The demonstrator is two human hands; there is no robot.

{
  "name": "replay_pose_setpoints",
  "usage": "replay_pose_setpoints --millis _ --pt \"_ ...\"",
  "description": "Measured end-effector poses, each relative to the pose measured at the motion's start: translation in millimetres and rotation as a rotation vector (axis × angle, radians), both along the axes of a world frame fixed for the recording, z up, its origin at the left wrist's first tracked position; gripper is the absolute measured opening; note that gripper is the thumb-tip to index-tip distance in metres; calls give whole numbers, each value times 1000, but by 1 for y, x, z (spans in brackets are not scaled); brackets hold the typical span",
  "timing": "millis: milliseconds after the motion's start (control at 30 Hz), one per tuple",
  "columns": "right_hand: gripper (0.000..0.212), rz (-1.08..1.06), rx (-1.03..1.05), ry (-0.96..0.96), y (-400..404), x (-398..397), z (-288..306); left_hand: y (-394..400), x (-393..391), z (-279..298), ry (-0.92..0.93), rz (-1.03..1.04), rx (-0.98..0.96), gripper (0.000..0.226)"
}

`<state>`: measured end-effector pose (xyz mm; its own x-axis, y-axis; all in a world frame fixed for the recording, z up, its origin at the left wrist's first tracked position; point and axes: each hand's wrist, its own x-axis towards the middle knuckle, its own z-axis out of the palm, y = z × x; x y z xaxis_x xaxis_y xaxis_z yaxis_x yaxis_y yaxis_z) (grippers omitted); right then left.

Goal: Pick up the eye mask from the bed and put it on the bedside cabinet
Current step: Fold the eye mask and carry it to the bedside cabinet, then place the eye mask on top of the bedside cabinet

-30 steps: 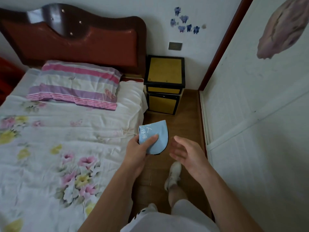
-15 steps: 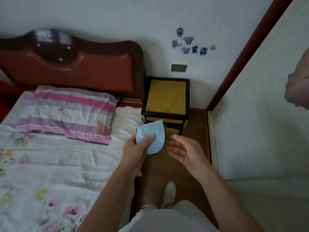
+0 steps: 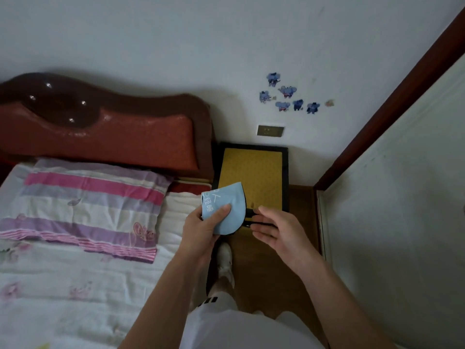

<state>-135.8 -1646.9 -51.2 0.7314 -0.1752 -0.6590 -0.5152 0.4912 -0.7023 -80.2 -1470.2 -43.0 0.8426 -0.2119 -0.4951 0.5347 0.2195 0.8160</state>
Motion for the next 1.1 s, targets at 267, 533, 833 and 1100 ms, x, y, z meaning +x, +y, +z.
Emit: replay_pose_setpoints --millis 267,533,833,1100 --pt "34 -133 -39 47 -25 115 -2 -28 137 -10 10 -129 -34 43" --pt "31 -236 -113 75 -31 205 10 -48 247 -11 18 -262 -66 37" --pt "28 -220 -170 150 -57 237 -21 -62 281 -55 113 -272 -25 52" --pt "33 103 -531 215 -76 228 -129 -74 277 -146 224 -177 45 30"
